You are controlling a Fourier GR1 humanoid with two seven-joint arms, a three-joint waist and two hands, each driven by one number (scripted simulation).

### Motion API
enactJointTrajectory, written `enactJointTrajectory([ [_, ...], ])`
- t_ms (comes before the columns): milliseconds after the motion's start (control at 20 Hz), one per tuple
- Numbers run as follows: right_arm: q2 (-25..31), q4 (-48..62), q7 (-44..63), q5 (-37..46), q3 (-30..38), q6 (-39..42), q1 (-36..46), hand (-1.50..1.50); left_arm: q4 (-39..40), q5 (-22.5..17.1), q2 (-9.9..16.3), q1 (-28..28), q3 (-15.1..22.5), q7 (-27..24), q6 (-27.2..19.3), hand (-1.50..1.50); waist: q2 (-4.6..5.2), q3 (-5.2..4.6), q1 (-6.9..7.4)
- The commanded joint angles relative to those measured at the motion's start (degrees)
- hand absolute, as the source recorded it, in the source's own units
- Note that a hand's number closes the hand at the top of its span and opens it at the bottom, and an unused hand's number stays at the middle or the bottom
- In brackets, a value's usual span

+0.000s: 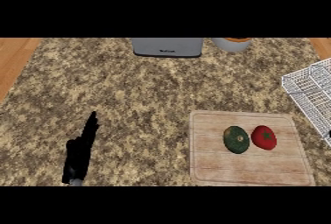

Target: Pick the squash from the cutting board and place it in the tiered basket

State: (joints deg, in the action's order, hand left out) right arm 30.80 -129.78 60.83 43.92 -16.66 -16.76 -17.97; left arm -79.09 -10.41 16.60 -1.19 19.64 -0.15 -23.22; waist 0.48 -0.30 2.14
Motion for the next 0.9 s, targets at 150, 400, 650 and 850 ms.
enactJointTrajectory([
  [150,-8.00,7.50,15.86,11.98,-8.17,13.42,13.87,-1.50,2.59,-1.39,-0.04,2.12,-2.52,0.27,1.94,0.00,-0.12,0.09,-0.89],
  [400,-13.03,15.53,18.24,12.94,-8.58,19.31,18.08,-1.50,-1.08,-0.97,2.77,-0.61,-2.63,0.99,2.88,0.00,-0.24,0.16,-0.37],
  [650,-21.14,21.89,18.00,14.89,-8.31,20.50,22.91,-1.50,0.01,0.76,-1.09,-2.08,-1.31,-0.13,0.15,0.00,-0.38,0.25,-1.17],
  [850,-26.24,21.19,19.61,17.57,-10.17,24.62,25.18,-1.50,-0.36,0.63,-0.22,-0.55,-2.87,1.15,1.14,0.00,-0.51,0.24,-1.71],
])
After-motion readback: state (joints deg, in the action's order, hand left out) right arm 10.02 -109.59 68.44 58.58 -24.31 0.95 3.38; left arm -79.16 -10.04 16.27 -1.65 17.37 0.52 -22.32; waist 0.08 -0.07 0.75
